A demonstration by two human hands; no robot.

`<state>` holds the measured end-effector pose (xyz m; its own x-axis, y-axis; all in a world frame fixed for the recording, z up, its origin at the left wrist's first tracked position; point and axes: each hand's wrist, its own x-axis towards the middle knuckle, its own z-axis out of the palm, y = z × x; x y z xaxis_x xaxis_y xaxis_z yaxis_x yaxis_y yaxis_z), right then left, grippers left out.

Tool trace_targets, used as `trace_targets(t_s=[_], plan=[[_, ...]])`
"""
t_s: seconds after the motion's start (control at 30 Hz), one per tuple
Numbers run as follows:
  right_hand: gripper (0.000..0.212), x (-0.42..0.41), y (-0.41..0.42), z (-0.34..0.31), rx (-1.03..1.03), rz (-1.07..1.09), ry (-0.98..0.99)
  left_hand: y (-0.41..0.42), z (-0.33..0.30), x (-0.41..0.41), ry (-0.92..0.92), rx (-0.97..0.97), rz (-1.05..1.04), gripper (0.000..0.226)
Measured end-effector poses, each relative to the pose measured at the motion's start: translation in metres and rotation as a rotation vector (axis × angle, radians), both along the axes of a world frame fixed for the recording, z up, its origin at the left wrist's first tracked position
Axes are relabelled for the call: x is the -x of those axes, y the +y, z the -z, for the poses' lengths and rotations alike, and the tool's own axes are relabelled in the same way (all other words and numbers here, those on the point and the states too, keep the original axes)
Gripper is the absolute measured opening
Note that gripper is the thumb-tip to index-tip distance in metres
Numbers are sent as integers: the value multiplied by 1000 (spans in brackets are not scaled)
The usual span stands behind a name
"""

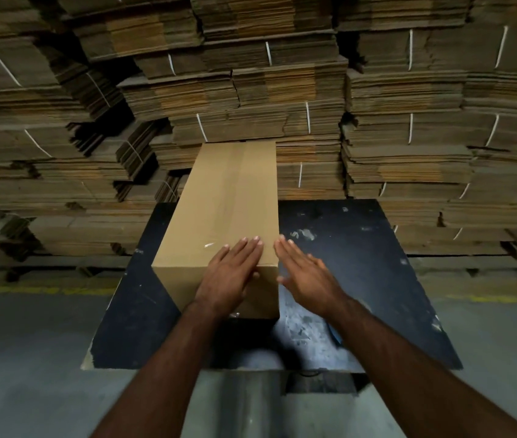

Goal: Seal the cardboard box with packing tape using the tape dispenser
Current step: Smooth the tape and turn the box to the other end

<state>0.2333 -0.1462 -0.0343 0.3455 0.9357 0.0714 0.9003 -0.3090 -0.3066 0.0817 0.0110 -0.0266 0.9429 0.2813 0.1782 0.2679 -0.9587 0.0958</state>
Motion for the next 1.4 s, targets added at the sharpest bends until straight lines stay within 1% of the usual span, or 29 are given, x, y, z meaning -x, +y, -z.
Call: trace_targets(t_s=[0.1, 0.2, 0.3, 0.37, 0.47, 0.57, 0.6, 0.67, 0.7, 0.77, 0.83, 1.0, 1.07, 1.13, 1.2, 1.23, 1.3, 1.33, 1.37, 1.4], plan=[[83, 8, -20, 14, -147, 85, 164, 1, -5, 1, -21, 32, 43, 78], [80, 35, -27, 26, -387, 253, 316, -4, 1, -4, -62, 57, 124, 85], [71, 73, -16, 17, -504, 359, 490, -6, 0, -8, -94, 90, 127, 88], [67, 96, -6, 7, -500, 404, 606, -3, 1, -7, -61, 86, 122, 91], [65, 113, 11, -1, -469, 455, 769, 3, 2, -5, -52, 104, 154, 82], [64, 119, 26, -4, -439, 529, 788, 3, 0, -7, -46, 150, 156, 67], [63, 121, 28, -5, -444, 543, 774, 4, -1, -7, -40, 161, 149, 66], [61, 118, 29, 0, -467, 564, 781, 4, -3, -9, -37, 175, 141, 68], [59, 114, 28, 1, -470, 582, 816, 5, -4, -10, -34, 182, 141, 71], [54, 97, 29, 0, -472, 631, 953, 7, -5, -11, -23, 192, 152, 84], [50, 79, 28, -4, -495, 670, 1063, 8, -6, -11, -18, 184, 172, 89], [53, 88, 24, -14, -679, 697, 1152, 23, 3, -9, -124, 215, 167, 73], [53, 98, 30, -14, -664, 706, 1151, 28, 9, -10, -108, 204, 182, 72], [51, 98, 38, -16, -626, 704, 1061, 27, 8, -12, -83, 183, 187, 72], [53, 87, 55, -17, -587, 738, 1044, 30, 5, -12, -67, 179, 192, 74], [57, 77, 62, -16, -555, 763, 1077, 31, 5, -12, -53, 179, 200, 76], [80, 56, 72, -12, -493, 815, 1131, 33, 1, -12, -16, 179, 227, 78], [86, 50, 74, -13, -475, 827, 1139, 34, -2, -12, 3, 175, 238, 79], [83, 50, 75, -17, -480, 847, 1127, 36, -5, -12, 21, 167, 244, 79], [71, 56, 74, -23, -528, 859, 1111, 38, -8, -11, 31, 150, 249, 80]])
